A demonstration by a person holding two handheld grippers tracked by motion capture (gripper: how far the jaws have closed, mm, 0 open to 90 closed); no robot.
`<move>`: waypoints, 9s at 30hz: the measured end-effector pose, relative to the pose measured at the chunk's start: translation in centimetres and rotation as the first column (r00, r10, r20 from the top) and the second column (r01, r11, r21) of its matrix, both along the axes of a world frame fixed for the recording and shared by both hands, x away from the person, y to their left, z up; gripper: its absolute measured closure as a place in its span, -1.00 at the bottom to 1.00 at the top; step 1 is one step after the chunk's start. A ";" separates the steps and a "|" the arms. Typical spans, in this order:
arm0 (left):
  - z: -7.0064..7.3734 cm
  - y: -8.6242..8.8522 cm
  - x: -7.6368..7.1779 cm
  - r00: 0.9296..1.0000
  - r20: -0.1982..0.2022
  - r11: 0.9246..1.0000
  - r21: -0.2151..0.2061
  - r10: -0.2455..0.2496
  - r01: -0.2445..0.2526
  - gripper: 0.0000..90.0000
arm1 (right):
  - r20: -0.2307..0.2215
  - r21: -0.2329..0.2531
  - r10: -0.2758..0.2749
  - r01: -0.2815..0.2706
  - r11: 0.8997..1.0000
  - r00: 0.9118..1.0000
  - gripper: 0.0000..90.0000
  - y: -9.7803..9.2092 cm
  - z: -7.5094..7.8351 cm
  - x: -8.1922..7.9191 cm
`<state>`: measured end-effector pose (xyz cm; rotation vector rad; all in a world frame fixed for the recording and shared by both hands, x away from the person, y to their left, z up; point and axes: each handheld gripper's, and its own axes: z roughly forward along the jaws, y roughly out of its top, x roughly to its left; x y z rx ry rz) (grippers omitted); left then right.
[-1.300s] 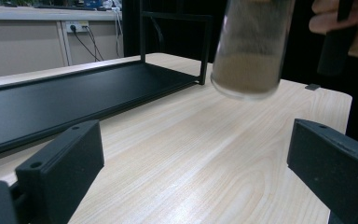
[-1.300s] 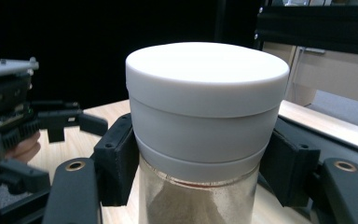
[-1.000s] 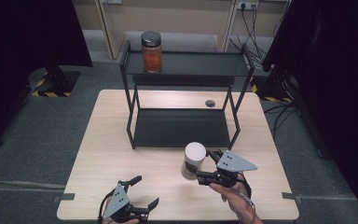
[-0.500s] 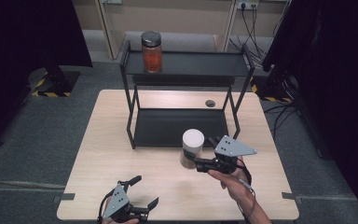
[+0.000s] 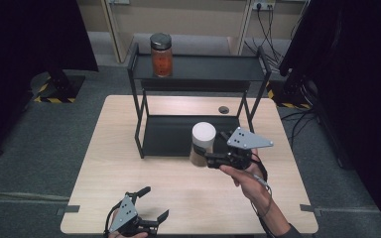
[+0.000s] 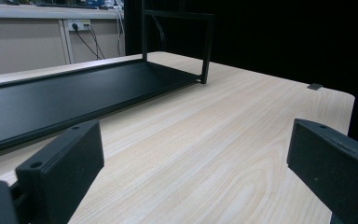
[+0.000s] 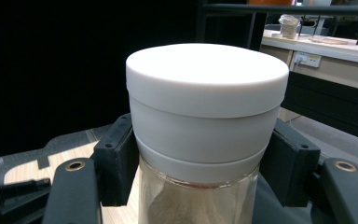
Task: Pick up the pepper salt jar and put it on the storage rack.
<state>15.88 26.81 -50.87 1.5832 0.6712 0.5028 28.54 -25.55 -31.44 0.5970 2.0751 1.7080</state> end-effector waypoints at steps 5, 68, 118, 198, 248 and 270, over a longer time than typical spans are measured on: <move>0.0 0.0 0.0 1.000 -0.001 1.000 -0.001 0.000 0.000 -0.93 | 0.001 0.019 -0.003 0.003 1.000 1.000 -0.21 0.2 0.9 0.6; 0.0 0.2 0.0 1.000 -0.004 1.000 -0.015 -0.006 0.006 -0.93 | 0.023 0.008 -0.222 0.222 0.975 0.975 -0.21 6.8 15.8 7.2; -0.1 0.5 -0.4 1.000 -0.007 0.999 -0.033 -0.006 0.006 -0.93 | 0.023 -0.007 -0.353 0.354 0.935 0.935 -0.22 10.6 14.8 13.5; -0.1 0.3 -0.6 1.000 0.005 1.000 -0.014 0.007 -0.007 -0.93 | 0.067 0.071 -0.084 0.079 0.994 0.994 -0.99 1.0 3.2 1.3; -0.1 0.4 -0.7 1.000 0.016 1.000 -0.017 0.016 -0.015 -0.93 | 0.034 0.027 -0.094 0.093 0.995 0.995 -0.99 -1.8 -4.0 -2.3; -0.1 0.4 -0.7 1.000 0.014 1.000 -0.017 0.016 -0.016 -0.93 | -0.026 0.046 -0.101 0.102 0.994 0.995 -0.99 -3.9 -7.5 -4.8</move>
